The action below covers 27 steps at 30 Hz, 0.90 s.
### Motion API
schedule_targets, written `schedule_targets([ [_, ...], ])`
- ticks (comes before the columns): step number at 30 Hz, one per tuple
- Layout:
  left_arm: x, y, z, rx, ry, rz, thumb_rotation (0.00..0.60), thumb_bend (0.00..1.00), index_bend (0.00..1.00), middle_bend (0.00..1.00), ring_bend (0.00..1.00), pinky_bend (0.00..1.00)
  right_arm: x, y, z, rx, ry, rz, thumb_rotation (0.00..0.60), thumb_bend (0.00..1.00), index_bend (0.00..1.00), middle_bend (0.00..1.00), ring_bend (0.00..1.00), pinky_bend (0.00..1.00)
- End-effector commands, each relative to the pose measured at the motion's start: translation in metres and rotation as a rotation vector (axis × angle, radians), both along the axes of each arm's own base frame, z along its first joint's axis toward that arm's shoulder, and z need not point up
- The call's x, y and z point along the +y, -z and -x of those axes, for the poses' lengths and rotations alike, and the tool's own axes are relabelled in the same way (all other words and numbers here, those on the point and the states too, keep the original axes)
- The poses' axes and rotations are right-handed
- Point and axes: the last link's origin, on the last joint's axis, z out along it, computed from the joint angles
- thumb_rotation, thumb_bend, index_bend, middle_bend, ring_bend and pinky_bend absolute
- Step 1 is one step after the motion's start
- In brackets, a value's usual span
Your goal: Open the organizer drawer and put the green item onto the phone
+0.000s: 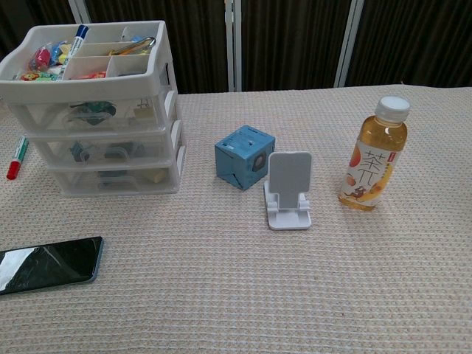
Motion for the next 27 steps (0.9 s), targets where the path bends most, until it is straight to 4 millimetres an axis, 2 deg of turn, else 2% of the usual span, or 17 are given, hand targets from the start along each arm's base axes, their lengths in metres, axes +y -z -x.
schedule_targets([
  [1,0.001,0.0,0.0,0.001,-0.001,0.001,0.6,0.12,0.0,0.0,0.0,0.0,0.0,0.0,0.0,0.0,0.0,0.0,0.6,0.02,0.0,0.0,0.0,0.0],
  [15,0.005,0.005,-0.002,-0.007,0.007,0.017,0.6,0.13,0.0,0.0,0.0,0.0,0.002,-0.004,0.001,-0.005,0.009,0.013,0.6,0.02,0.0,0.0,0.0,0.0],
  [21,0.01,0.009,-0.004,-0.065,0.011,0.032,0.6,0.17,0.0,0.0,0.01,0.02,0.003,-0.004,0.001,-0.005,0.007,0.014,0.6,0.02,0.0,0.0,0.0,0.0],
  [22,0.011,0.009,-0.005,-0.086,0.016,0.027,0.6,0.2,0.0,0.01,0.05,0.05,0.004,-0.004,0.001,-0.006,0.006,0.014,0.6,0.02,0.0,0.0,0.0,0.0],
  [23,0.013,0.009,-0.007,-0.109,0.023,0.014,0.6,0.24,0.0,0.07,0.13,0.13,0.004,-0.004,0.001,-0.008,0.007,0.014,0.6,0.02,0.0,0.0,0.0,0.0],
  [24,0.014,0.01,-0.008,-0.13,0.029,-0.001,0.6,0.29,0.0,0.17,0.26,0.24,0.004,-0.005,0.001,-0.008,0.006,0.015,0.6,0.02,0.0,0.0,0.0,0.0],
  [27,0.018,0.014,-0.011,-0.208,0.043,-0.03,0.6,0.39,0.0,0.48,0.53,0.45,0.004,-0.005,0.001,-0.013,0.009,0.016,0.6,0.02,0.0,0.0,0.0,0.0],
])
